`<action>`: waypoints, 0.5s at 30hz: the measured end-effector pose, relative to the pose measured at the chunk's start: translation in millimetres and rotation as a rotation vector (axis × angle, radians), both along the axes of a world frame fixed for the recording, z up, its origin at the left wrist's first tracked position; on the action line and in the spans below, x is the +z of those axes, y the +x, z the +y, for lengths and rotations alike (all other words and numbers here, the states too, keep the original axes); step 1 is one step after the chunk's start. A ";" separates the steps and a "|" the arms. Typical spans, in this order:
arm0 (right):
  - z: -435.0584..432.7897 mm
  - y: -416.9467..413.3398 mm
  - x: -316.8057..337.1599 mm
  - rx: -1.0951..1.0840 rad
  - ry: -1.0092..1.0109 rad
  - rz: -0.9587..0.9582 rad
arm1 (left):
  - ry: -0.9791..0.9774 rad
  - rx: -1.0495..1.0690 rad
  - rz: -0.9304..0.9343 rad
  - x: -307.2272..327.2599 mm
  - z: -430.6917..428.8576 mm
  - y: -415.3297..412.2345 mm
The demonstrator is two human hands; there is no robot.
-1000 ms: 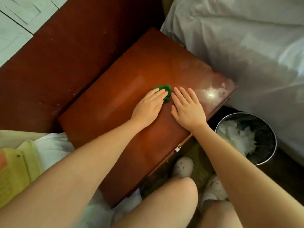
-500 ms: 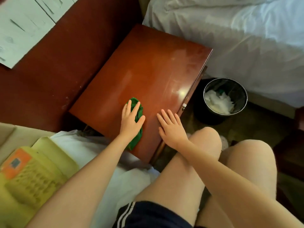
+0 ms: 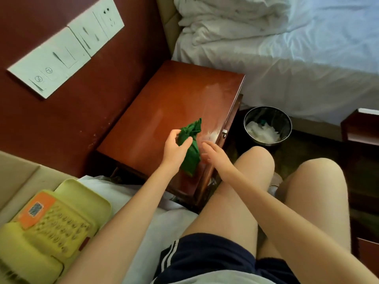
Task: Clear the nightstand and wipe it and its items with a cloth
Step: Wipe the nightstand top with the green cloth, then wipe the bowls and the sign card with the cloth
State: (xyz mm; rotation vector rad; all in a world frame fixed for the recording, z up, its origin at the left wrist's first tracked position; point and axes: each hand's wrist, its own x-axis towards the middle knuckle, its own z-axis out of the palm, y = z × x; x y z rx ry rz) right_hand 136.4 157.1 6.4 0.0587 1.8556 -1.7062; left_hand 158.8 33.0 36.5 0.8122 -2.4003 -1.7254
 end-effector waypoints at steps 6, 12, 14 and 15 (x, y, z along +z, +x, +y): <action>27.2 -5.1 43.6 -0.067 -0.425 -0.144 | 0.310 -0.047 0.043 39.8 40.7 -17.6; 81.1 -13.7 56.1 -0.348 -0.386 -0.048 | 0.052 -0.221 0.165 63.2 88.2 -36.2; 104.4 -15.3 65.2 -0.390 -0.474 -0.044 | 0.008 -0.238 0.141 66.2 109.0 -47.0; 117.1 -16.6 70.2 -0.413 -0.520 -0.049 | 0.073 -0.229 0.113 68.4 120.8 -51.6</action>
